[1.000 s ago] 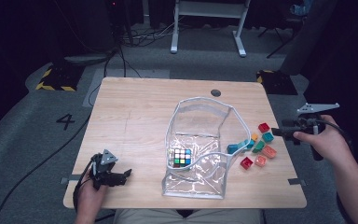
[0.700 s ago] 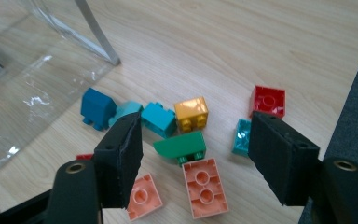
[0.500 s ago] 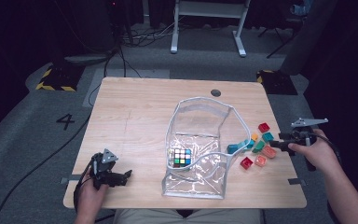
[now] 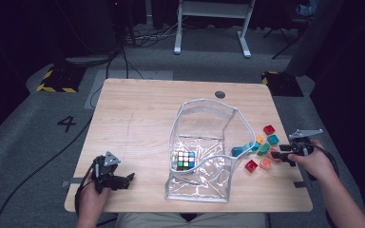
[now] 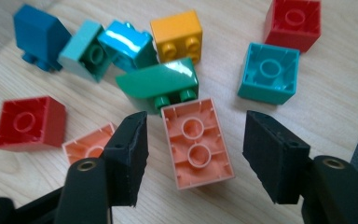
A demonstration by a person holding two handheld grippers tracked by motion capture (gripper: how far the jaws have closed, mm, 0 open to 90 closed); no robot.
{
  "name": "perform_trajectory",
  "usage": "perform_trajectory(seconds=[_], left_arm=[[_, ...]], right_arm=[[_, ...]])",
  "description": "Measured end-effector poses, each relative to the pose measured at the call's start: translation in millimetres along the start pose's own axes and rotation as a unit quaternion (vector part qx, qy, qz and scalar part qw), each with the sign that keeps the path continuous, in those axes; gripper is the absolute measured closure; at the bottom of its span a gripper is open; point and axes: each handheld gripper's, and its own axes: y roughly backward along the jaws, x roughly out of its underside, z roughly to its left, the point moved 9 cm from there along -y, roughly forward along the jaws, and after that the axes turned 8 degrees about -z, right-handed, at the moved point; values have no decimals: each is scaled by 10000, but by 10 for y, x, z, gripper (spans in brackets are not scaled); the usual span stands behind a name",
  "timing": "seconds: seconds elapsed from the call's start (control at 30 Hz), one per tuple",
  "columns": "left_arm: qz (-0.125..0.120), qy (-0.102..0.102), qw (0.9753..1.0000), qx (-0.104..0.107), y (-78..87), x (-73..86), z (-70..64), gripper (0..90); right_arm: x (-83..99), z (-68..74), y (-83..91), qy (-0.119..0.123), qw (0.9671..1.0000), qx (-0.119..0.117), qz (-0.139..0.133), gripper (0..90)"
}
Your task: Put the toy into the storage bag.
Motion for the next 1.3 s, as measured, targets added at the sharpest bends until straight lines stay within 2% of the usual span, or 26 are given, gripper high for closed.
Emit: perform_trajectory(seconds=[0.1, 0.27, 0.43, 0.53, 0.73, 1.07, 1.27, 1.3], left_arm=[[-1, 3, 10000, 3, -1, 0, -1, 0], [0, 3, 10000, 5, 0, 0, -2, 0], [-1, 3, 10000, 3, -1, 0, -1, 0], [1, 3, 10000, 6, 0, 0, -2, 0], [2, 5, 10000, 11, -1, 1, -2, 0], [-1, 3, 10000, 4, -1, 0, -1, 0], [4, 5, 10000, 6, -1, 0, -2, 0], [3, 5, 10000, 5, -1, 0, -2, 0]], right_arm=[[55, -20, -47, 71, 9999, 38, 100, 446], [130, -37, -80, 180, 9992, 107, 327, 587], [116, -35, -45, 212, 9990, 180, 339, 591], [70, -16, 9, 203, 9993, 134, 277, 590], [-85, 38, 172, 210, 9996, 122, 121, 591], [-394, 132, 456, 354, 9992, 135, -137, 591], [-678, 254, 691, 539, 9978, 91, -387, 591], [-678, 254, 691, 539, 9978, 91, -387, 591]])
